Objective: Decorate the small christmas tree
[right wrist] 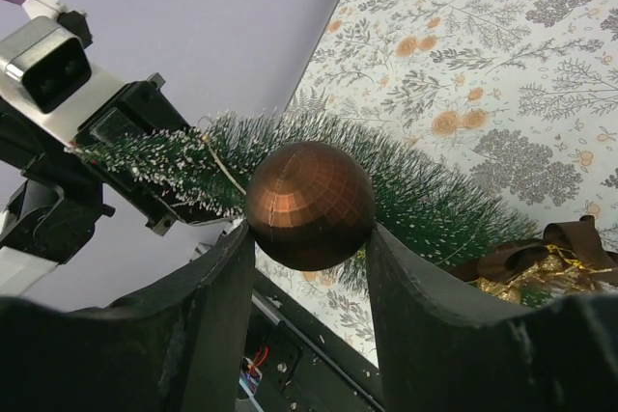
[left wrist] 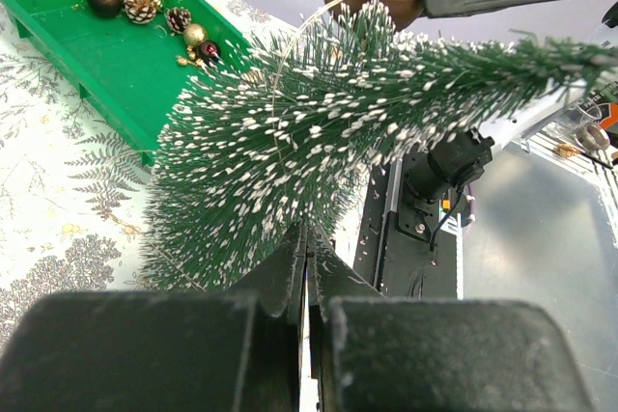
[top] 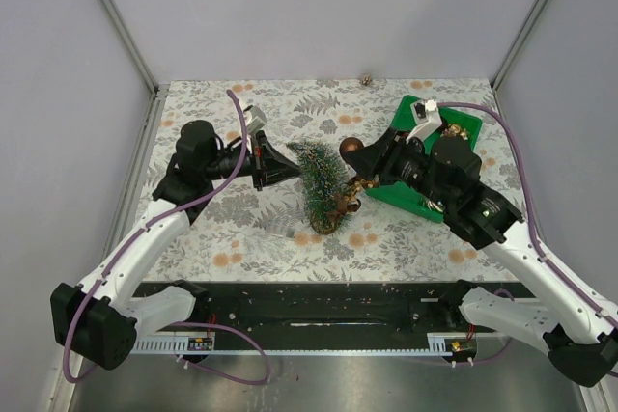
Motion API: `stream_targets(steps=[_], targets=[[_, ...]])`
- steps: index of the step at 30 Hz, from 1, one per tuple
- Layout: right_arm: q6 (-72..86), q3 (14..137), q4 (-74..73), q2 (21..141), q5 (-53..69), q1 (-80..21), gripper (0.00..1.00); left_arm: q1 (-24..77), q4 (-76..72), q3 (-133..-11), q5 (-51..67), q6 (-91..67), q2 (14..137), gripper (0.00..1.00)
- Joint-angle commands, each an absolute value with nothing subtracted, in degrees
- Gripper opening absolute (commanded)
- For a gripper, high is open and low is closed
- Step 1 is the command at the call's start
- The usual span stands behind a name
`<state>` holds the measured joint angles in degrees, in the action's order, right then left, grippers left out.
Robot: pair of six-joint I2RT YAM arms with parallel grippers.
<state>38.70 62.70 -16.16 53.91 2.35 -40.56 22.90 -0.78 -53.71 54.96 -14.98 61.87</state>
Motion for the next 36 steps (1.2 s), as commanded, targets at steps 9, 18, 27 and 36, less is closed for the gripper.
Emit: stream_targets(steps=[9,18,27,36], targets=[[36.4,66.2,-16.2,51.4,-2.6,-41.7,0.22,23.1,-5.6,-52.6,55.4,-16.3,59.8,0.00],[30.9,68.4,-18.7,52.7,-11.1,-41.8,0.21,23.1,-6.1,-52.9,55.3,-16.4,59.5,0.00],[29.1,68.3,-12.9,59.3,-9.7,-41.7,0.21,23.1,-6.2,-52.6,55.2,-16.7,59.1,0.00],[33.0,65.9,-7.6,60.4,-3.0,-41.8,0.20,23.1,-6.3,-52.6,55.0,-16.6,59.2,0.00]])
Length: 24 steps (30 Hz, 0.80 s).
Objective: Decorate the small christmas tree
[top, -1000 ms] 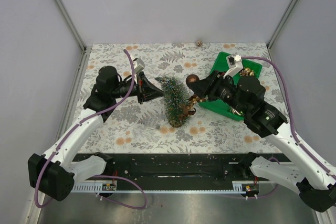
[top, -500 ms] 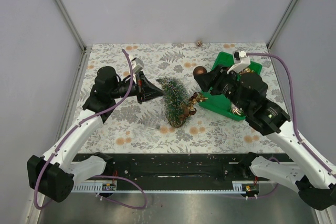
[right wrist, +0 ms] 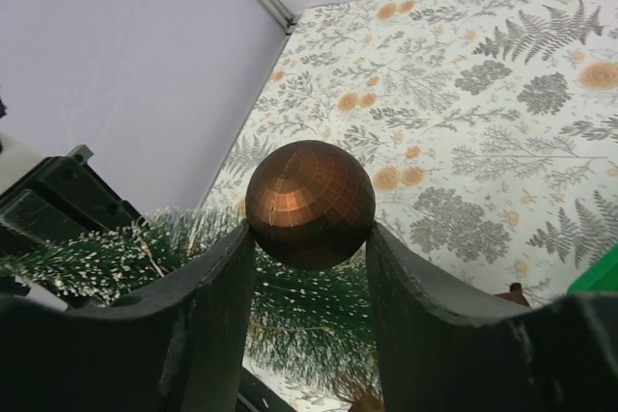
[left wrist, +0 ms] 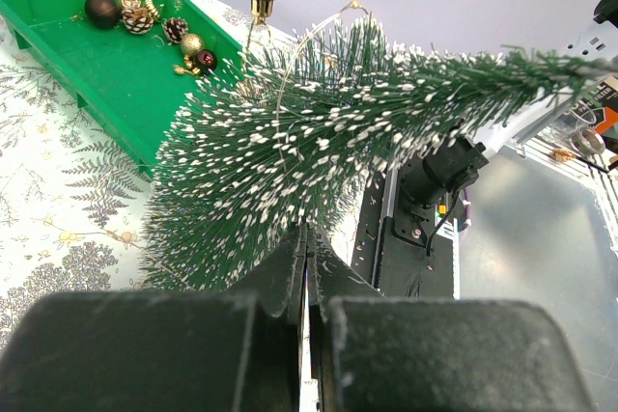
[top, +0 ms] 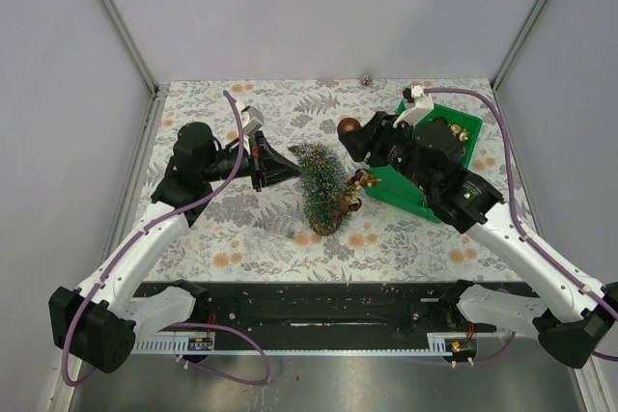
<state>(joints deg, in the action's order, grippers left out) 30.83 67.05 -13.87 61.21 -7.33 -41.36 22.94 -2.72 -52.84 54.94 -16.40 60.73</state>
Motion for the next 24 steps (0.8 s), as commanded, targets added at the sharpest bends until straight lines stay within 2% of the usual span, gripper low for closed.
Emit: stream_targets(steps=[1,10,24], targets=[[33.8,65.2,-7.0,60.3,-1.9,-41.8,0.19,23.0,-6.4,-52.6,54.9,-16.5,59.2,0.00],[42.4,55.8,-2.6,56.8,4.0,-41.8,0.18,23.3,-6.6,-54.4,54.6,-16.3,60.9,0.00],[42.8,56.8,-3.4,51.1,3.5,-41.8,0.18,25.7,-4.7,-61.0,54.1,-13.4,67.2,0.00]])
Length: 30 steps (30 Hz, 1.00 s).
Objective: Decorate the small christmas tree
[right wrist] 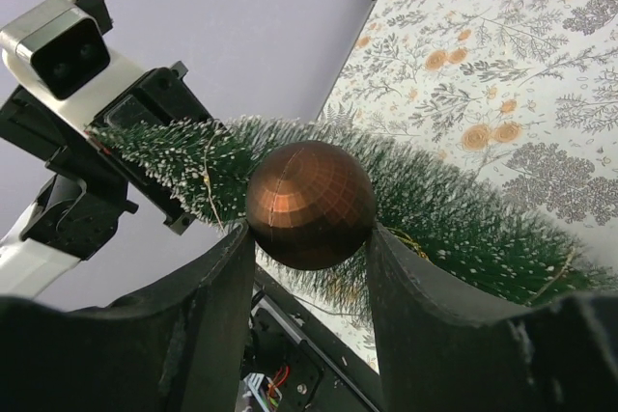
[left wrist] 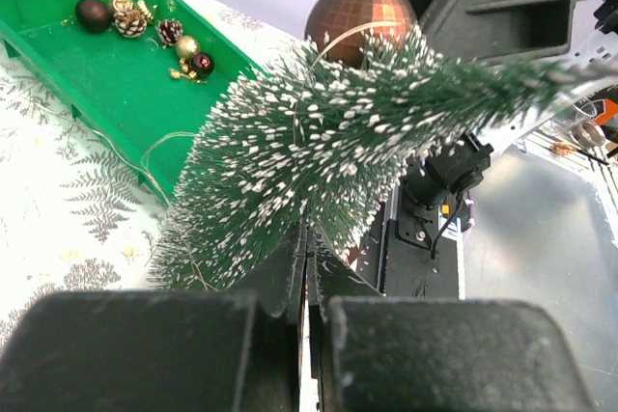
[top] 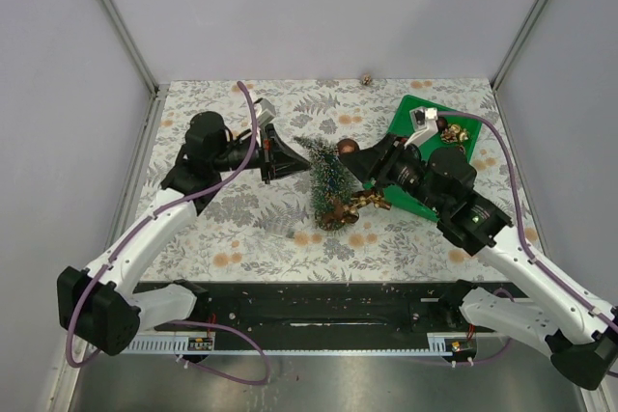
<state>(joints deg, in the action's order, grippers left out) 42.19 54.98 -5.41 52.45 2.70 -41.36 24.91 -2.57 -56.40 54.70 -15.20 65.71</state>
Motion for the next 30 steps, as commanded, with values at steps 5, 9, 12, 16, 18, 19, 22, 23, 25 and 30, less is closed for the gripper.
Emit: stream_targets(steps=[5,9,12,16,18,19,22,23,25,30], targets=[[41.8,56.2,-3.8,50.7,2.8,-41.7,0.18,27.2,-3.1,-64.4,54.3,-12.6,69.9,0.00],[39.5,56.2,-5.0,50.0,0.5,-41.7,0.18,27.6,-2.0,-65.2,54.4,-12.0,70.8,0.00],[37.2,56.4,-6.7,49.1,-2.5,-41.7,0.18,27.6,-1.6,-64.8,54.3,-11.9,70.8,0.00],[34.7,56.2,-8.6,47.5,-6.1,-41.8,0.18,27.6,-1.5,-64.1,54.4,-11.9,70.6,0.00],[33.8,55.8,-9.1,46.7,-7.6,-41.8,0.19,27.5,-1.6,-63.8,54.4,-11.9,70.5,0.00],[33.5,55.6,-9.2,46.5,-8.2,-41.7,0.19,27.5,-1.5,-63.9,54.4,-11.8,70.6,0.00],[33.2,55.0,-8.4,46.6,-8.5,-41.7,0.19,27.6,-1.6,-63.5,54.6,-12.0,70.5,0.00],[33.3,54.8,-7.9,46.7,-8.4,-41.7,0.19,27.6,-1.6,-63.5,54.6,-12.0,70.5,0.00],[33.8,54.4,-7.0,47.0,-8.1,-41.7,0.19,27.6,-1.8,-63.1,54.7,-12.0,70.2,0.00],[34.2,53.9,-4.6,47.5,-7.7,-41.8,0.20,27.6,-2.3,-61.8,54.8,-12.1,69.3,0.00]])
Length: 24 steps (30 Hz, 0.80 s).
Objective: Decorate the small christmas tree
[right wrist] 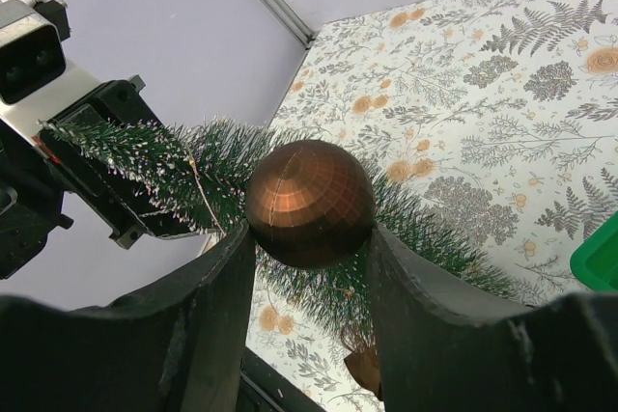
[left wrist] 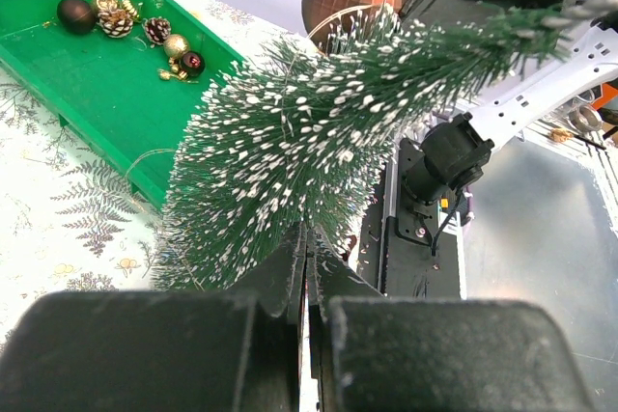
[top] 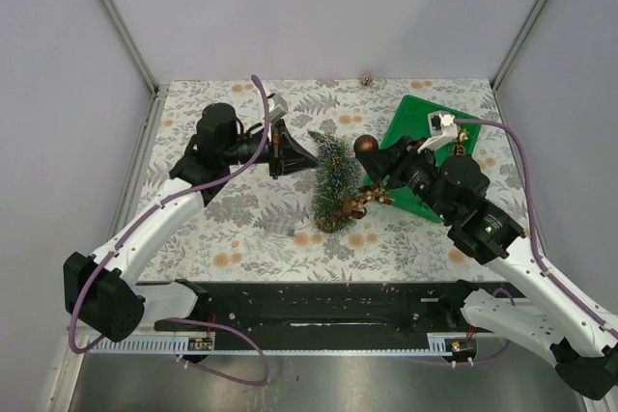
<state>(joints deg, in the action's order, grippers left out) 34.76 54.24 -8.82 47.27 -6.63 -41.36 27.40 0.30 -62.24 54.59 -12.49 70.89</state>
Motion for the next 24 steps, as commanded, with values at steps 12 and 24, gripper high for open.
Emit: stream_targets(steps=[12,24], targets=[[33.2,55.3,2.0,51.0,-6.7,-41.8,0.22,27.6,-2.4,-60.3,55.2,-12.0,67.9,0.00],[32.6,55.4,4.6,53.1,-7.0,-41.8,0.25,27.5,-3.3,-58.6,55.7,-12.4,66.3,0.00]])
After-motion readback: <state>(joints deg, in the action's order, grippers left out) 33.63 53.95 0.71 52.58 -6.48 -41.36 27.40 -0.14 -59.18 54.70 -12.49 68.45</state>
